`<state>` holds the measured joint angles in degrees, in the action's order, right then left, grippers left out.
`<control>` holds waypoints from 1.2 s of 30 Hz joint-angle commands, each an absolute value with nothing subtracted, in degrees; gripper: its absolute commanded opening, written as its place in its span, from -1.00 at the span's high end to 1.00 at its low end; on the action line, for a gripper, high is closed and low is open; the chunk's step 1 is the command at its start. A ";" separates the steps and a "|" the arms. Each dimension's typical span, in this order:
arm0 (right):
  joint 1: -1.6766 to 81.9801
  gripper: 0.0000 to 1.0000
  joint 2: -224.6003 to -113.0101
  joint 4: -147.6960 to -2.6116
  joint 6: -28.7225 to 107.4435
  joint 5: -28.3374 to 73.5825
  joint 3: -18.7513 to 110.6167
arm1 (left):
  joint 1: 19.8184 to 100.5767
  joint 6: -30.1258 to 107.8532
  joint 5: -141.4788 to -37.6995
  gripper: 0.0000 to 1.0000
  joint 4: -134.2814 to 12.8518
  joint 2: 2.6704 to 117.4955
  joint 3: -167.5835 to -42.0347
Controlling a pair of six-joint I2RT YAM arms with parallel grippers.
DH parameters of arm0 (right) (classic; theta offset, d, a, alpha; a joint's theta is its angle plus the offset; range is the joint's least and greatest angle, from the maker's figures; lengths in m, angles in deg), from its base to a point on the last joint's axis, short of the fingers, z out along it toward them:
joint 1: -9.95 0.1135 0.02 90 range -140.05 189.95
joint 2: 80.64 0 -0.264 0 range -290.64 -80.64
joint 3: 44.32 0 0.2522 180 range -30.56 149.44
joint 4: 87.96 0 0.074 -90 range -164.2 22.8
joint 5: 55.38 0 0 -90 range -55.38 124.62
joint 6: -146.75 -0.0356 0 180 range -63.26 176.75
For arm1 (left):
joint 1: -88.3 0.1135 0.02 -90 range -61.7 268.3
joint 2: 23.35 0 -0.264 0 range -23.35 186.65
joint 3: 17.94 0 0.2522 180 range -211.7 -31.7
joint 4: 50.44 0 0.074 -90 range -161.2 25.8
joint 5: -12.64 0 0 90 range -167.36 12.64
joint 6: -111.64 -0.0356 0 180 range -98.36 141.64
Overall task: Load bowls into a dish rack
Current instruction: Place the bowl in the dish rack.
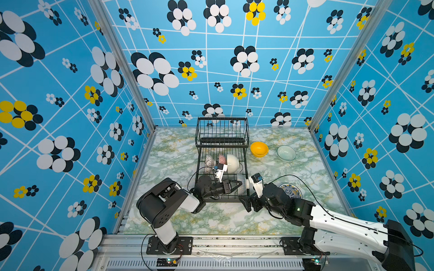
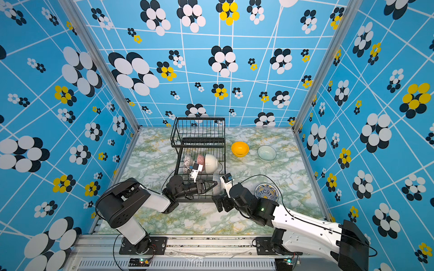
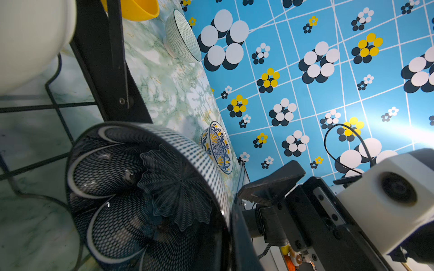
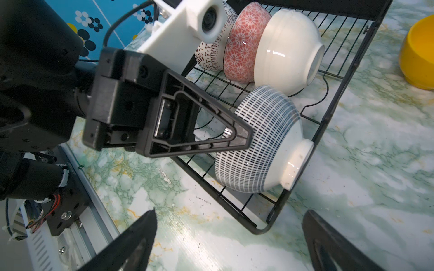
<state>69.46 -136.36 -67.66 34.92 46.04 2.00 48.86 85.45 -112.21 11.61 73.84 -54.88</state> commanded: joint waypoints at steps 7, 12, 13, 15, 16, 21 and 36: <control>69.65 -1.00 -137.39 -69.81 35.78 45.08 2.79 | 49.05 89.48 -112.11 1.00 15.98 76.10 -57.24; 69.65 -1.00 -137.85 -69.36 36.00 44.56 3.48 | 48.92 89.91 -112.67 1.00 16.03 75.30 -57.89; 69.69 -0.99 -137.94 -69.45 36.00 44.55 3.50 | 49.07 90.24 -112.61 1.00 15.96 75.03 -57.84; 69.71 -1.00 -138.12 -69.78 35.85 44.50 3.39 | 49.18 90.55 -113.12 1.00 15.96 74.71 -57.87; 69.64 -1.00 -138.38 -70.02 35.76 44.31 3.54 | 49.19 90.46 -113.32 1.00 15.99 74.34 -57.73; 69.64 -1.00 -139.88 -70.07 35.78 43.94 4.63 | 49.76 90.91 -112.68 1.00 15.99 73.00 -56.55; 69.64 -1.00 -143.76 -71.13 34.78 45.79 7.51 | 52.04 91.58 -112.78 1.00 16.12 69.81 -54.39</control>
